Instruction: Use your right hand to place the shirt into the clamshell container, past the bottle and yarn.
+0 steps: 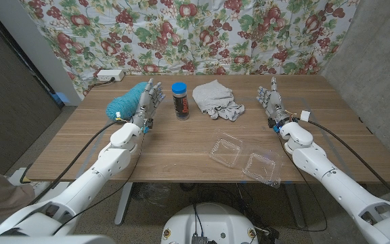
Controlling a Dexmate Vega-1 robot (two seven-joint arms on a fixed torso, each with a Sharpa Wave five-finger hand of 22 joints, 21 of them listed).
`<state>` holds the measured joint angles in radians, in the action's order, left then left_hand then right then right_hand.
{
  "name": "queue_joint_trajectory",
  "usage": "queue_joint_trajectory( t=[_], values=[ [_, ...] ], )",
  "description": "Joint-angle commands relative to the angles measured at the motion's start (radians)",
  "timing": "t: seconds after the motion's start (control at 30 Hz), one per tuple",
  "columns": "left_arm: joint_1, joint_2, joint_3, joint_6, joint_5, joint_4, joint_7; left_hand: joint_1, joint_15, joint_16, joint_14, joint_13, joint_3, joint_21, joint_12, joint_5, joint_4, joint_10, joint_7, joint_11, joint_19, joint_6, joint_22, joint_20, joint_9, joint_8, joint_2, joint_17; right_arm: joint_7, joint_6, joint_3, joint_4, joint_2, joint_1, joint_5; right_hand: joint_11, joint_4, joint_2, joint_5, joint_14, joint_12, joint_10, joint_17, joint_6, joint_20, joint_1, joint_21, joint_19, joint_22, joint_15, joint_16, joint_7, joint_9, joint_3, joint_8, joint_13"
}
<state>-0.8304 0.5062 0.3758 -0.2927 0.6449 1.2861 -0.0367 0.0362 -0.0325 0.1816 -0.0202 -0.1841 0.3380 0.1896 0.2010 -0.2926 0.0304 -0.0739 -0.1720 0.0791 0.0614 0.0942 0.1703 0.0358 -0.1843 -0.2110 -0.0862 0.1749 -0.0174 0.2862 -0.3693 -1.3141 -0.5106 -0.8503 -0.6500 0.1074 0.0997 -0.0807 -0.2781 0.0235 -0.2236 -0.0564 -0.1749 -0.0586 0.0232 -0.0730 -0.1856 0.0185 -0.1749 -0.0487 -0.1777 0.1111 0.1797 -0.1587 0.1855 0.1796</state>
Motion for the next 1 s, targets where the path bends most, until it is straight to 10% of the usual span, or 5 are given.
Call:
queue_joint_trajectory(
  t=[0.03,1.0],
  values=[
    [0.006,-0.003,0.002,-0.008,-0.003,-0.012,-0.008,0.003,-0.062,0.006,-0.001,-0.002,0.005,0.004,0.004,-0.008,0.002,-0.001,-0.005,0.009,0.01,0.002,0.005,0.03,-0.005,-0.004,-0.01,0.003,0.015,-0.01,0.001,-0.018,-0.002,-0.005,0.003,0.012,-0.002,-0.008,-0.007,0.001,-0.004,0.0,-0.002,-0.002,0.005,0.001,-0.007,0.005,-0.002,-0.008,-0.005,0.008,0.005,-0.004,0.006,0.004],
    [-0.005,0.017,-0.01,-0.019,0.007,-0.003,-0.029,0.006,-0.062,0.004,0.001,-0.002,0.004,0.003,0.003,-0.007,0.005,-0.002,-0.006,0.009,0.009,0.004,0.005,0.028,-0.005,0.001,-0.007,0.003,0.036,-0.026,-0.023,-0.052,-0.029,0.008,0.066,0.008,-0.025,-0.005,-0.005,0.028,0.008,0.02,-0.002,0.016,0.011,-0.033,0.0,-0.02,-0.002,-0.009,0.002,0.008,0.005,0.01,0.005,0.005]
  ],
)
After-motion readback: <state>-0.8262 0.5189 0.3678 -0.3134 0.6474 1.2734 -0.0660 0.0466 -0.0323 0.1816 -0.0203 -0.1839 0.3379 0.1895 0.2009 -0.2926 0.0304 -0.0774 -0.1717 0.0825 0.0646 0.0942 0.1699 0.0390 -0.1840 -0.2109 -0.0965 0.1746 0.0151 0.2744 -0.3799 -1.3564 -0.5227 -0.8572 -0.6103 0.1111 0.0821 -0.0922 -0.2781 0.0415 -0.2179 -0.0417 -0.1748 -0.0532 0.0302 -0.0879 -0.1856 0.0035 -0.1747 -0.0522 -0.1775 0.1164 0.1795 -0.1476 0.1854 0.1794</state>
